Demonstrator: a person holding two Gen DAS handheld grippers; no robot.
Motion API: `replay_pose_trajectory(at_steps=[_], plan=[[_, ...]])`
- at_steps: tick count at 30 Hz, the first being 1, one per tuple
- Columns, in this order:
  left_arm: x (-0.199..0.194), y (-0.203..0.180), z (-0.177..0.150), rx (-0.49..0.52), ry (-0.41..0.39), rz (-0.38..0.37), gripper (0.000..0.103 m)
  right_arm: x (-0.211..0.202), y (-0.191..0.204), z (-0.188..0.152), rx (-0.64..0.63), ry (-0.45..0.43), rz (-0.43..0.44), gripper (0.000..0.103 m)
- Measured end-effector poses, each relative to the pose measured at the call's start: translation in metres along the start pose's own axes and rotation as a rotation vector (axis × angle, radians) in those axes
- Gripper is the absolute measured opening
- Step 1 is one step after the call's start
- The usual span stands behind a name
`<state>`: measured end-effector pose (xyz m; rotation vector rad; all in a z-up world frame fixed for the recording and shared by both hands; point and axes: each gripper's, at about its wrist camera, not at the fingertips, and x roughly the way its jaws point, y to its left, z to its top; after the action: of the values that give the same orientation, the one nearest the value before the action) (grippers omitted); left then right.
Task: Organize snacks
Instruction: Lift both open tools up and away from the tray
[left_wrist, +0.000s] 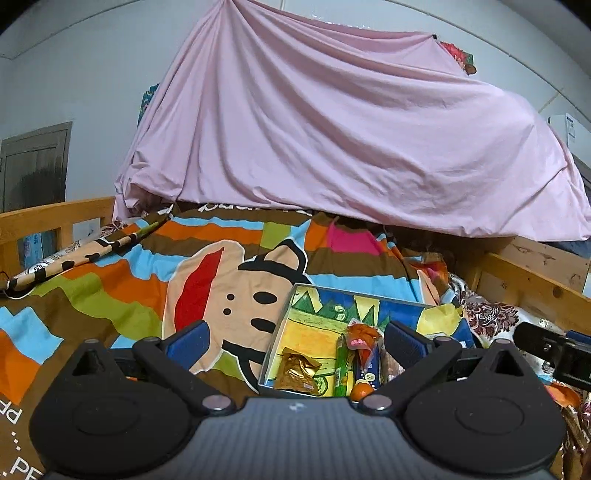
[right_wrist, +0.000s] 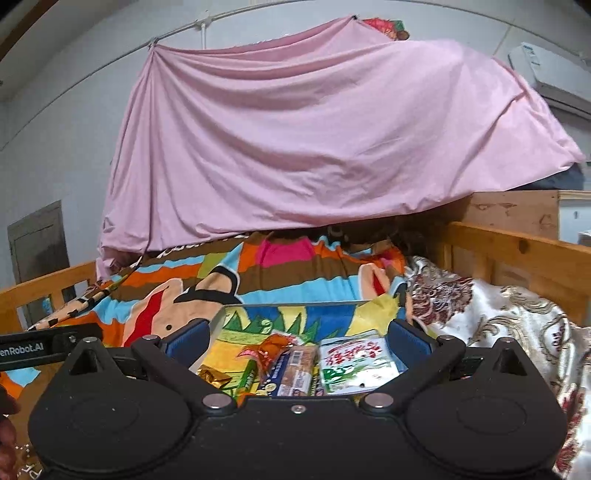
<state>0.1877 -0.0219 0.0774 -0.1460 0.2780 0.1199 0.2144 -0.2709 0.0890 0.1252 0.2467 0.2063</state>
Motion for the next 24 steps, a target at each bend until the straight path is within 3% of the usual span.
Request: replay_pose_trajectory(at_steps=[24], plan=[[-0.034,0.025,-0.018,-0.021,-0.014,-0.029,0.103,-0.047,0.002,-0.018,-0.002,-0.048,-0.078,0.102]])
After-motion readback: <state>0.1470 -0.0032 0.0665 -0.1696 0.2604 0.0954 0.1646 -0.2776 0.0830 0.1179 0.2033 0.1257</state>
